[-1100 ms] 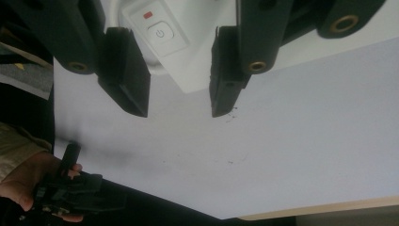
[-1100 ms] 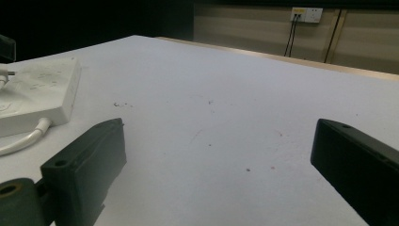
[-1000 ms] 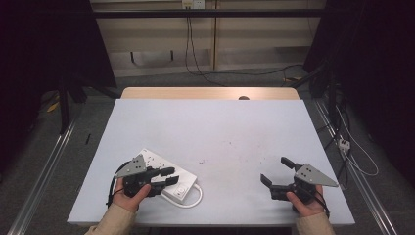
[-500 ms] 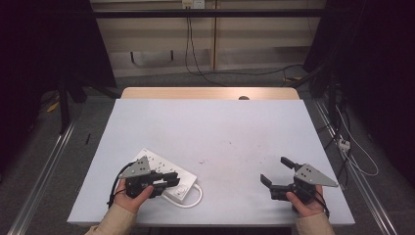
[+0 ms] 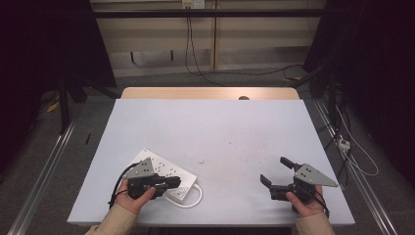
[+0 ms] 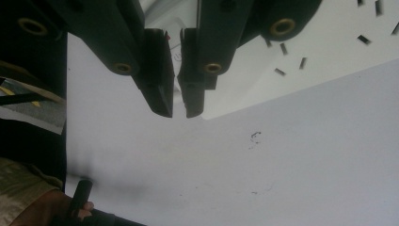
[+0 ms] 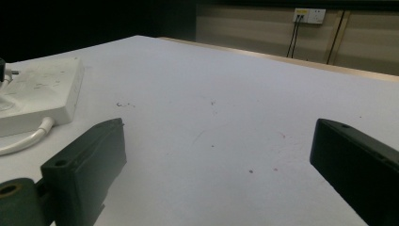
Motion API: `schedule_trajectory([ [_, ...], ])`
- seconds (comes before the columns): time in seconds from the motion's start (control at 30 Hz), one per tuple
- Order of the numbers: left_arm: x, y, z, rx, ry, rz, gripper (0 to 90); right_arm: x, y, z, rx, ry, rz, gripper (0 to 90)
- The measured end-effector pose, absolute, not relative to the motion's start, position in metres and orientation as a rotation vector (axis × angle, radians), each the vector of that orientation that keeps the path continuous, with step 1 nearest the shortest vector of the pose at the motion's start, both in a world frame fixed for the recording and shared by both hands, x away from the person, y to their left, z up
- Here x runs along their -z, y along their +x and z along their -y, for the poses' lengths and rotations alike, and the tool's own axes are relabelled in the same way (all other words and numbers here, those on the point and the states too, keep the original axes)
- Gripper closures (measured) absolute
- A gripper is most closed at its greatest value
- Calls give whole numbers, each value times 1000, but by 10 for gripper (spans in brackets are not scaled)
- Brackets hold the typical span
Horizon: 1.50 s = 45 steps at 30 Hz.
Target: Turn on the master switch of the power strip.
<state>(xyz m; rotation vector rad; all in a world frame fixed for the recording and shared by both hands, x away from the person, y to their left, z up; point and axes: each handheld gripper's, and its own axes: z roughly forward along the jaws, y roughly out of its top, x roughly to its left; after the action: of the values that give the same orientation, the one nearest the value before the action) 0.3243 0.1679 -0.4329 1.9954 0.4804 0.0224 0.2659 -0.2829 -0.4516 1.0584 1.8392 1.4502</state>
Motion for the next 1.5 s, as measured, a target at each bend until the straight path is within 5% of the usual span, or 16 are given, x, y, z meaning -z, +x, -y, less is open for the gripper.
schedule_trajectory([
  [1.5, 442, 324, -160, 11, 2084, -482, 900, 451, 266, 283, -1453, 1060, -1827, 33],
])
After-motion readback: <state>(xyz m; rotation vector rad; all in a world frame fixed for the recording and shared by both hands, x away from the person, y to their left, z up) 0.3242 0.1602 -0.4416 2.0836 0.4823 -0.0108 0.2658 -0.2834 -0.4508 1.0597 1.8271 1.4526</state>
